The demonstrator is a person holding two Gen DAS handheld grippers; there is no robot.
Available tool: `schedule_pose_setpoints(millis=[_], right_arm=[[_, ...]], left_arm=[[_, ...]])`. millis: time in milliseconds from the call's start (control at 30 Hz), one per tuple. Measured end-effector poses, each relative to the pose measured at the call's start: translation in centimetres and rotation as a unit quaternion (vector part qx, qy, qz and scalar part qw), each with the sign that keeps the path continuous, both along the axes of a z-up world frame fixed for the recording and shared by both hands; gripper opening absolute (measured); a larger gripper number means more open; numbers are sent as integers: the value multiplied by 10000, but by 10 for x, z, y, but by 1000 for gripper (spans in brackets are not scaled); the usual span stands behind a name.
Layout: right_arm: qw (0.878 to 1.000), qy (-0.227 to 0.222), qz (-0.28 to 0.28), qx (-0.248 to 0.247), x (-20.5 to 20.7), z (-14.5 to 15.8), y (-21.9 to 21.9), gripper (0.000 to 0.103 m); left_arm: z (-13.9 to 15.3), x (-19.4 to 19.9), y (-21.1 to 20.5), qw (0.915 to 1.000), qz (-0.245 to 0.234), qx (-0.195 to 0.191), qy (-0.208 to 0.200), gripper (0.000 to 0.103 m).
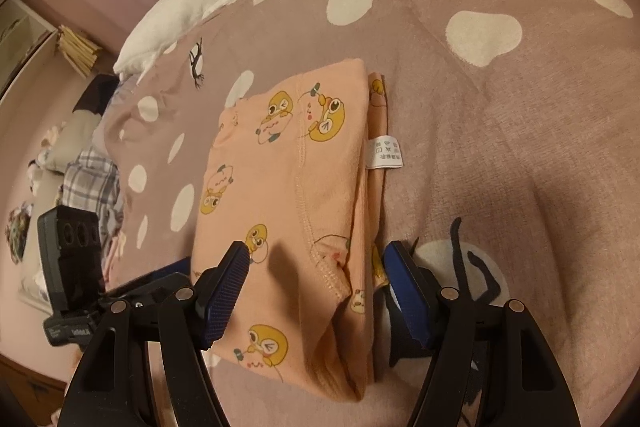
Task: Fold small clothes
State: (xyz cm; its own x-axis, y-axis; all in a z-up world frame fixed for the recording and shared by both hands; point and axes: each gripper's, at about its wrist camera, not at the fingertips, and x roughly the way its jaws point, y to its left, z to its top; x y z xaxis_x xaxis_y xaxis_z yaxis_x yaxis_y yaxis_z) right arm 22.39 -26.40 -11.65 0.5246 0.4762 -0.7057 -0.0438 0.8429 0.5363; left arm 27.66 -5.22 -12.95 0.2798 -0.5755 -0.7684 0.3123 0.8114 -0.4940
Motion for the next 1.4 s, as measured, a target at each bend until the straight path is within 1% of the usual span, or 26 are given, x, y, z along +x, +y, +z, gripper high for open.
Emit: schedule_pose_setpoints(millis=[567, 733, 933, 1133, 1400], right_arm=[[10000, 16, 38, 35, 8, -3, 2, 70], [10000, 14, 41, 65, 11, -4, 2, 70], [9999, 24, 72, 150, 17, -6, 2, 70], [9991, 33, 76, 421, 22, -10, -2, 70], [9973, -7, 78, 731, 28, -13, -6, 70]], left_arm=[[-3, 9, -4, 9999, -97, 68, -18, 102], [-2, 9, -7, 9999, -166, 9, 16, 101], [-4, 11, -11, 9994, -219, -209, 175, 101], [-5, 16, -10, 9978, -112, -528, 391, 101], [-7, 22, -7, 9958, -19, -744, 532, 98]])
